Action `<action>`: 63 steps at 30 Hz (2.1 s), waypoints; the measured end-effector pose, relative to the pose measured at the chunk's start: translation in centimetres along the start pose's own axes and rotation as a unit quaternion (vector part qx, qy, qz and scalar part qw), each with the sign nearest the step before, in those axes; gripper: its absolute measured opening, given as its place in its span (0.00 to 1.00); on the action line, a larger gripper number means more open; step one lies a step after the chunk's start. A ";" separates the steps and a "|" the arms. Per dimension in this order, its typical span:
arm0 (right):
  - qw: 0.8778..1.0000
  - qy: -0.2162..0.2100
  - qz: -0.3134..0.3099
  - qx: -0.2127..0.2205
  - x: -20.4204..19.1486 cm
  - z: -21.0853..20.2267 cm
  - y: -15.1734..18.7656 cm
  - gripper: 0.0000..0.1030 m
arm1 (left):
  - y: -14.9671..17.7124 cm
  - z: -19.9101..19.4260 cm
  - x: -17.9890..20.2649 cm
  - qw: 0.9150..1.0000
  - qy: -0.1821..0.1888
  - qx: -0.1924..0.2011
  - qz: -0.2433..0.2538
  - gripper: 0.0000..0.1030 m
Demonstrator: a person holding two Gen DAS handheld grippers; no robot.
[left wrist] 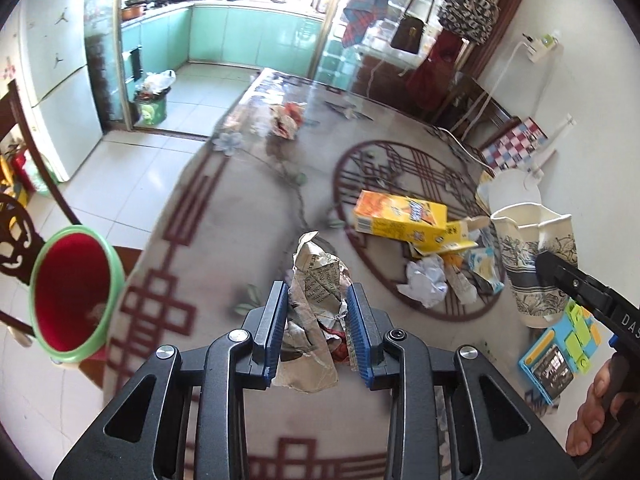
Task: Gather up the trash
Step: 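Carry foil and paper cup over the red bucket, then open both tools to drop foil and cup into the bucket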
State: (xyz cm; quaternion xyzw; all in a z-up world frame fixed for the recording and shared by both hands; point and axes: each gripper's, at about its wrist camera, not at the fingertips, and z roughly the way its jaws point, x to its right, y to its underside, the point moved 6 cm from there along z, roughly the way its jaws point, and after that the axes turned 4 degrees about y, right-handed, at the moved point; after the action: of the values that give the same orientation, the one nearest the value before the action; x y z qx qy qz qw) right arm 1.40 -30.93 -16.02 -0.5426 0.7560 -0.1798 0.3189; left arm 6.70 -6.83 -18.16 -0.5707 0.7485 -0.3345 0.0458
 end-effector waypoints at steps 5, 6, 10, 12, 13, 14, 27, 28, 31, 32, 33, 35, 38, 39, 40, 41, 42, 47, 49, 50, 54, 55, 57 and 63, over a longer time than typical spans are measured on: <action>1.000 -0.006 -0.012 0.001 -3.0 0.4 -0.1 0.33 | -0.5 -1.2 -3.3 1.000 -0.016 0.012 -0.016 0.29; 1.000 -0.007 -0.014 0.000 -3.5 0.5 -0.1 0.33 | -0.6 -1.4 -3.9 1.000 -0.020 0.014 -0.018 0.29; 1.000 -0.010 -0.023 0.001 -6.2 0.9 -0.3 0.33 | -0.8 -2.2 -6.6 0.999 -0.030 0.019 -0.035 0.29; 0.999 -0.012 -0.030 0.001 -7.6 1.1 -0.3 0.33 | -0.9 -2.5 -8.2 0.998 -0.034 0.021 -0.043 0.29; 0.999 -0.013 -0.034 0.001 -8.4 1.3 -0.3 0.33 | -1.0 -2.7 -8.9 0.998 -0.037 0.022 -0.047 0.29; 0.999 -0.015 -0.037 0.000 -9.2 1.5 -0.3 0.33 | -1.0 -2.9 -9.7 0.998 -0.039 0.024 -0.051 0.29; 0.994 -0.053 -0.094 -0.036 -22.0 7.3 0.6 0.33 | -0.9 -4.9 -21.0 0.990 -0.083 0.034 -0.108 0.29; 0.992 -0.057 -0.100 -0.042 -23.2 7.9 0.8 0.33 | -0.8 -5.0 -22.0 0.989 -0.086 0.033 -0.114 0.29; 0.989 -0.068 -0.117 -0.054 -26.5 9.7 1.6 0.33 | -0.5 -5.4 -24.8 0.987 -0.096 0.031 -0.128 0.29; 0.988 -0.073 -0.124 -0.059 -27.7 10.3 1.9 0.33 | -0.4 -5.5 -25.6 0.986 -0.099 0.031 -0.132 0.29; 0.987 -0.078 -0.128 -0.064 -28.6 10.8 2.1 0.33 | -0.2 -5.7 -26.4 0.985 -0.102 0.030 -0.137 0.29; 0.984 -0.088 -0.140 -0.074 -30.6 11.9 2.7 0.33 | 0.0 -5.9 -27.9 0.983 -0.109 0.031 -0.146 0.29; 0.979 -0.099 -0.158 -0.088 -33.3 13.5 3.7 0.33 | 0.3 -6.3 -29.9 0.979 -0.119 0.031 -0.162 0.29; 0.977 -0.102 -0.163 -0.092 -34.1 14.0 4.0 0.33 | 0.4 -6.3 -30.6 0.978 -0.123 0.031 -0.166 0.29; 0.975 -0.105 -0.168 -0.097 -34.8 14.5 4.3 0.33 | 0.5 -6.3 -31.2 0.977 -0.127 0.030 -0.170 0.29; 0.974 -0.109 -0.171 -0.102 -35.7 15.1 4.6 0.33 | 0.6 -6.2 -31.8 0.976 -0.131 0.028 -0.174 0.30; 0.972 -0.116 -0.172 -0.109 -36.3 15.7 5.0 0.33 | 0.7 -6.0 -32.4 0.975 -0.135 0.025 -0.178 0.30; 0.963 -0.134 -0.183 -0.147 -39.3 19.6 7.2 0.33 | 1.1 -4.8 -34.7 0.969 -0.149 0.012 -0.195 0.30; 0.959 -0.136 -0.187 -0.161 -39.9 21.1 8.0 0.33 | 1.2 -4.2 -35.4 0.968 -0.155 0.006 -0.199 0.30; 0.958 -0.138 -0.186 -0.168 -40.1 21.8 8.3 0.33 | 1.3 -3.9 -35.8 0.966 -0.158 0.004 -0.202 0.30; 0.958 -0.147 -0.168 -0.182 -40.2 24.0 8.9 0.33 | 1.3 -3.1 -36.9 0.965 -0.157 -0.005 -0.212 0.30; 0.958 -0.150 -0.165 -0.181 -40.4 24.5 8.8 0.33 | 1.2 -2.9 -37.1 0.965 -0.156 -0.006 -0.212 0.30; 0.959 -0.154 -0.161 -0.177 -40.6 25.0 8.5 0.33 | 1.1 -2.5 -37.4 0.965 -0.156 -0.009 -0.211 0.30; 0.951 -0.188 -0.161 -0.186 -41.6 26.0 8.4 0.36 | 0.2 -2.4 -38.3 0.961 -0.181 -0.001 -0.211 0.75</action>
State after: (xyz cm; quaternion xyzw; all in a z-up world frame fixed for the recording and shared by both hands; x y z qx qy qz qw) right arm 21.73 12.82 -28.27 -0.7306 0.6051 0.0200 0.3157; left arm 18.67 28.18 -28.41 -0.7665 0.5910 -0.2270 0.1080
